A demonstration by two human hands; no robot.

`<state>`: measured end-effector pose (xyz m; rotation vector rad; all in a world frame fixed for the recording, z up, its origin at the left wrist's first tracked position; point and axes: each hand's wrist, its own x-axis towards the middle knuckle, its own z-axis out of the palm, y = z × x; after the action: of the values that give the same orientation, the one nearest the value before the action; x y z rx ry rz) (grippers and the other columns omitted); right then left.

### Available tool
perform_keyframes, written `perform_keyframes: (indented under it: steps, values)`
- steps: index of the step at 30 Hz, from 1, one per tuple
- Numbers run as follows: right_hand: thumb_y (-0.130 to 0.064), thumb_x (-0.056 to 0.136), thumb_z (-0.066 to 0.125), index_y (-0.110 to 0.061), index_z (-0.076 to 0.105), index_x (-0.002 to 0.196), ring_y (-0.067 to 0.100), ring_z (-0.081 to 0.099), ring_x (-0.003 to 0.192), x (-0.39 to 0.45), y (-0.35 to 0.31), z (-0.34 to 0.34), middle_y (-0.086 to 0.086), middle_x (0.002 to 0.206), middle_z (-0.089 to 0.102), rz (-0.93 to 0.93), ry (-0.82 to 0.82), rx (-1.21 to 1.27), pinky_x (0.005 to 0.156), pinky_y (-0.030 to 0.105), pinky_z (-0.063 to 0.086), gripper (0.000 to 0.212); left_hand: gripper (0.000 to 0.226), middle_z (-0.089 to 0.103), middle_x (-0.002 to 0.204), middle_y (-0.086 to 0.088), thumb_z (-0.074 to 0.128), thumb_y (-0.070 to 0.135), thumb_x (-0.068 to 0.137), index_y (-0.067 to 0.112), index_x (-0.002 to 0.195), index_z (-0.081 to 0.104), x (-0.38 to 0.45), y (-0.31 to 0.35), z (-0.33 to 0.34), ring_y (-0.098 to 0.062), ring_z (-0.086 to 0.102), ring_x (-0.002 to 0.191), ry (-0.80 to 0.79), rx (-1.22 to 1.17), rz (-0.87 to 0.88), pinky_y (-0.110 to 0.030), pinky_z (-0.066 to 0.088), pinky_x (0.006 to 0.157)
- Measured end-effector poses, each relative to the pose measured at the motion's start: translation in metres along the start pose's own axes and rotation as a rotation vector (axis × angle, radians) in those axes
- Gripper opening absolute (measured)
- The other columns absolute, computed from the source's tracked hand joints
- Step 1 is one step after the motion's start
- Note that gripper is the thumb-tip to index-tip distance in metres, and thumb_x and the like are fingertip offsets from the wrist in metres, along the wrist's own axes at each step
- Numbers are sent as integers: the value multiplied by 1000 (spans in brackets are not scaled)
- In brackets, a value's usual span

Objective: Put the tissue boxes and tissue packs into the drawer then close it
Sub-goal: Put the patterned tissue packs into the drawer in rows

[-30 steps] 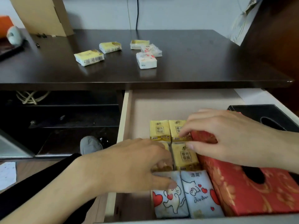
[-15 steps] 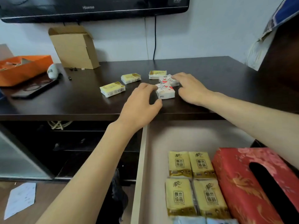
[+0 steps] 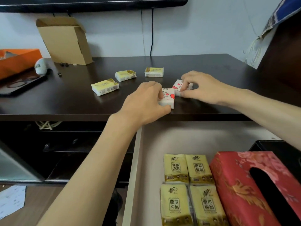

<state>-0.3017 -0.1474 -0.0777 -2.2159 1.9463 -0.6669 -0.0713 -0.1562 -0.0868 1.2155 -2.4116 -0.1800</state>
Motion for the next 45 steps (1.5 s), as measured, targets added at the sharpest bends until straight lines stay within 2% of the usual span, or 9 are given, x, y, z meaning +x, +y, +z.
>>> perform_keyframes:
  steps: [4,7,11,16,25,30,35,40,45]
  values:
    - [-40,82,82,-23,70,84,9,59,89,4,1,-3,-10,101,65,112,-58,138,75,31,46,21,31,59,122,10,67,47,75,32,98,54,-2,0,-9,-17,54,100,-111,-38,-53,-35,37,68]
    - [-38,82,82,-27,68,80,6,56,91,1,2,-4,-14,100,60,115,-56,59,69,29,42,18,31,53,117,9,68,50,74,34,97,53,-7,1,-11,-13,48,104,-101,-15,-5,-36,41,69]
    - [-45,79,84,-30,73,85,14,60,108,-9,5,-11,-18,104,64,125,-61,62,82,34,46,20,36,48,109,10,68,59,75,34,96,52,-11,-3,-11,-10,44,102,-62,15,31,-31,36,61]
    - [-34,79,88,-21,61,137,20,61,127,-18,5,-15,-1,138,64,159,-123,140,114,43,45,66,56,48,122,7,74,57,73,28,118,55,-14,-2,-4,-12,49,106,-36,-117,8,-36,50,80]
    - [-25,72,91,-29,69,116,9,73,106,-61,-9,-27,-6,117,75,137,-63,359,105,43,54,48,34,68,114,4,82,39,72,33,99,63,-28,11,-19,-12,66,100,-69,-404,-20,-37,56,85]
    - [-44,56,88,-37,66,110,6,75,105,-120,-31,-33,-16,112,75,74,-117,451,95,36,61,59,34,71,106,11,84,28,71,30,98,63,-65,8,-36,-4,68,98,-167,-481,33,-34,58,84]
    - [-63,57,86,-49,63,109,-2,69,111,-168,-46,-32,-25,119,68,-13,-218,284,96,31,56,58,42,71,101,19,81,46,60,40,96,60,-121,6,-26,-7,69,94,-354,-490,53,-34,61,74]
    - [-74,64,76,-52,58,109,-15,56,113,-191,-49,-20,-36,118,60,-77,-278,62,86,16,46,53,48,60,101,28,74,61,57,49,98,51,-144,17,-5,6,59,95,-406,-269,137,-25,55,73]
    - [-69,67,79,-52,58,108,-16,56,110,-196,-48,-16,-40,118,56,-60,-280,51,78,4,43,50,47,48,108,23,73,62,64,47,98,44,-153,31,14,-2,54,93,-505,-83,264,-28,53,77]
